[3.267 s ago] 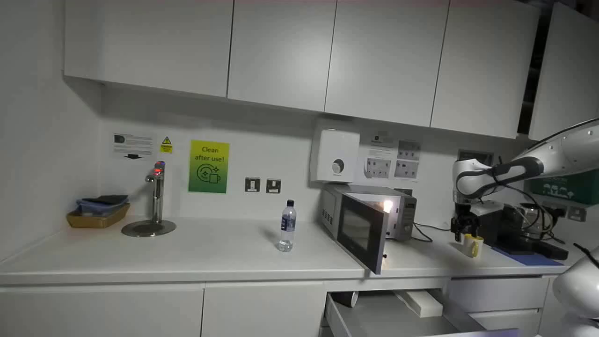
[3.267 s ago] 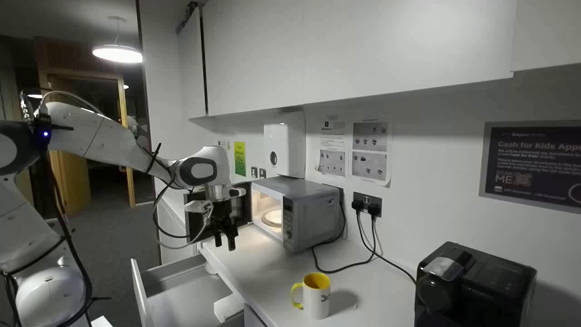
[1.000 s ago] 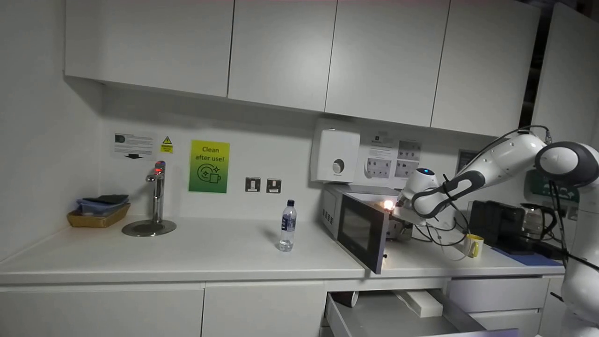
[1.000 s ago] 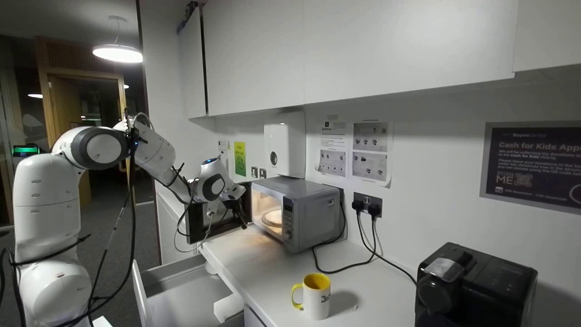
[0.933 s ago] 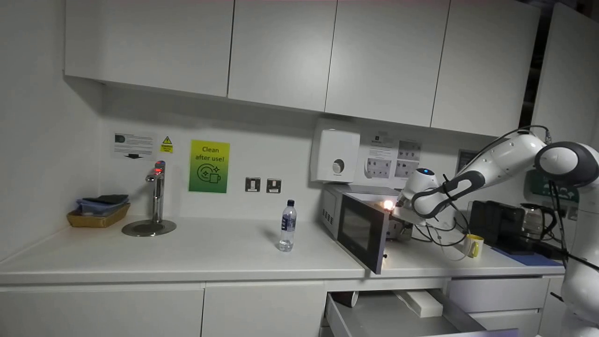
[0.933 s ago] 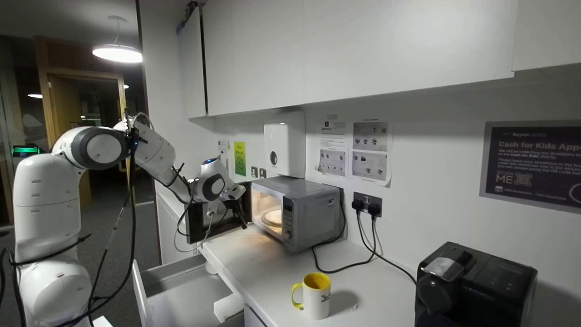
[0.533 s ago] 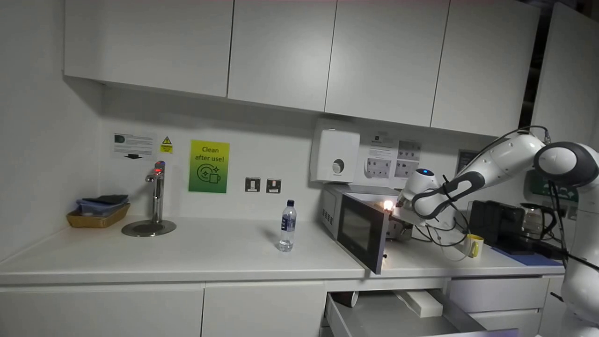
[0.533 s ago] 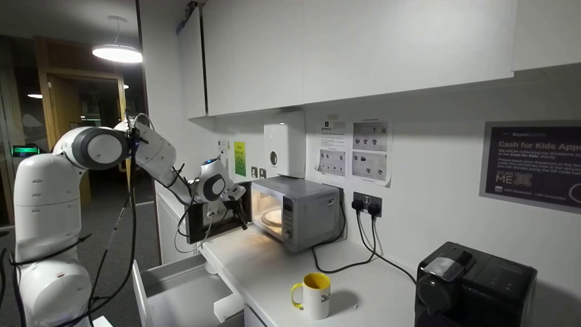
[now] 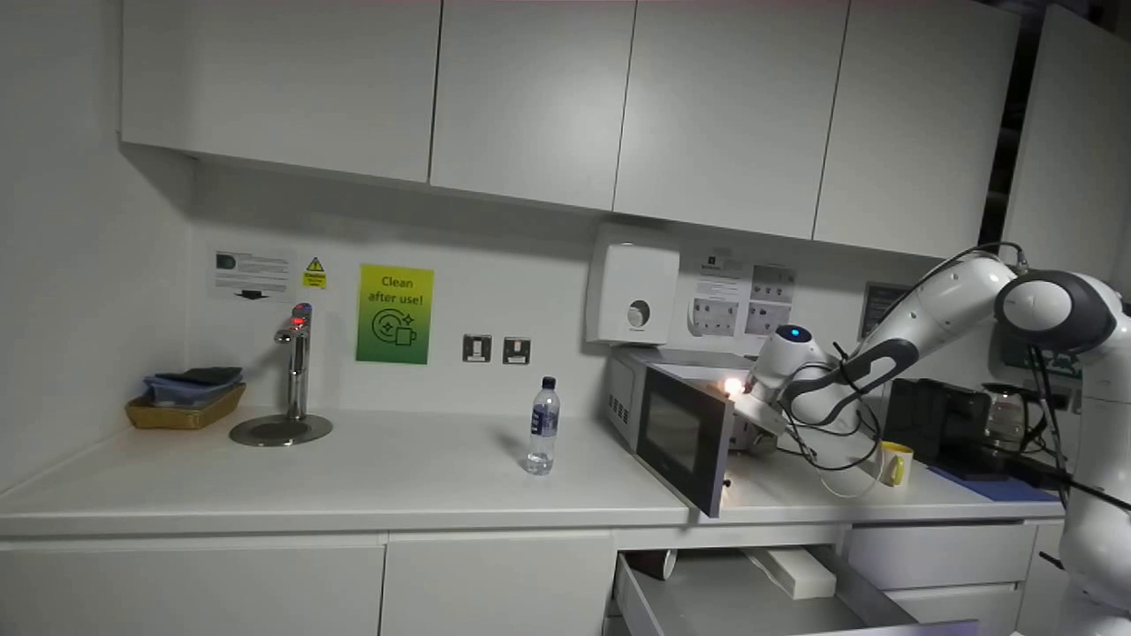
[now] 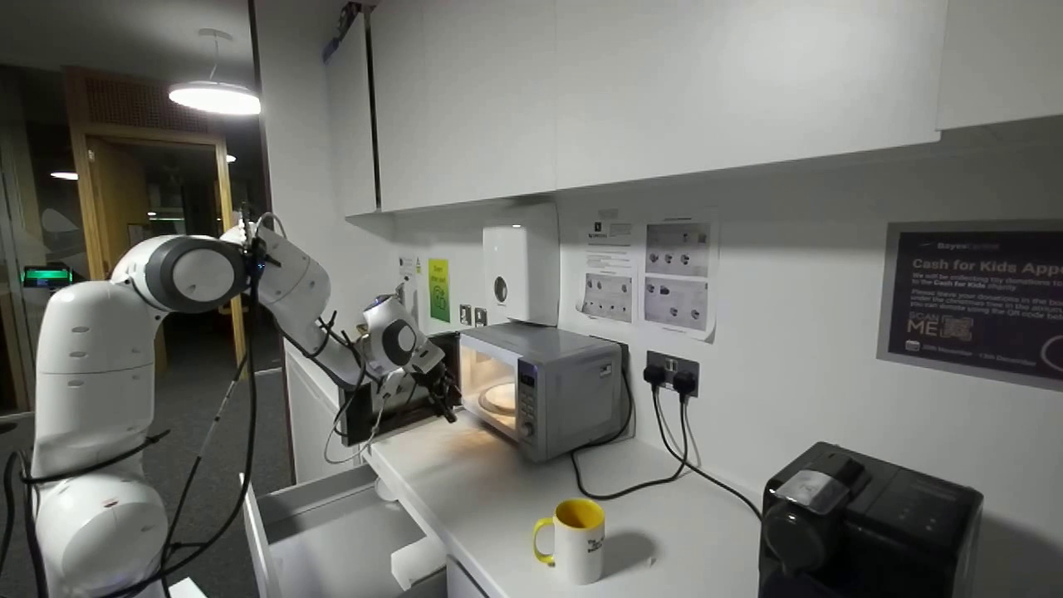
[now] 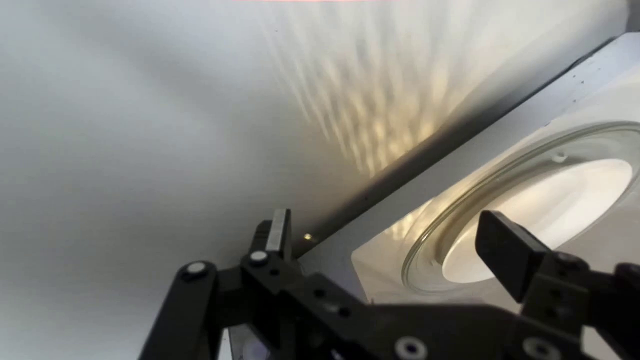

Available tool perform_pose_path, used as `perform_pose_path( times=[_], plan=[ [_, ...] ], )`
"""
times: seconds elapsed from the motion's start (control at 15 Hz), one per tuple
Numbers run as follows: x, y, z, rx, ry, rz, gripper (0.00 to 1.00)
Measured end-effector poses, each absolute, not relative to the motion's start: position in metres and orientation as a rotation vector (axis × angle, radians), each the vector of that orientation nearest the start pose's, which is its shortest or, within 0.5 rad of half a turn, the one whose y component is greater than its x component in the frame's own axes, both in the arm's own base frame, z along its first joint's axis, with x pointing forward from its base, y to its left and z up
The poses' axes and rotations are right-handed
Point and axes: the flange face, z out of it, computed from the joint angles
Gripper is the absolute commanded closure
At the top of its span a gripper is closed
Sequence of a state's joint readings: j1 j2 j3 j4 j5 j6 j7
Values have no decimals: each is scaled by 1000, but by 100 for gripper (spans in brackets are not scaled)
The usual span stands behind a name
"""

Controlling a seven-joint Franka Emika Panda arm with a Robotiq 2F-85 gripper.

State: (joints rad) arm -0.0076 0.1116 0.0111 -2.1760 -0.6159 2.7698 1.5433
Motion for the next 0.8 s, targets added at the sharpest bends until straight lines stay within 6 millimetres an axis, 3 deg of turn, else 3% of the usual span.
perform_pose_path(
  times=[0.27, 0.8],
  plan=[
    [595, 31, 380, -2429, 1570, -915, 0],
    [622, 30, 373, -2250, 1613, -1058, 0]
  ],
)
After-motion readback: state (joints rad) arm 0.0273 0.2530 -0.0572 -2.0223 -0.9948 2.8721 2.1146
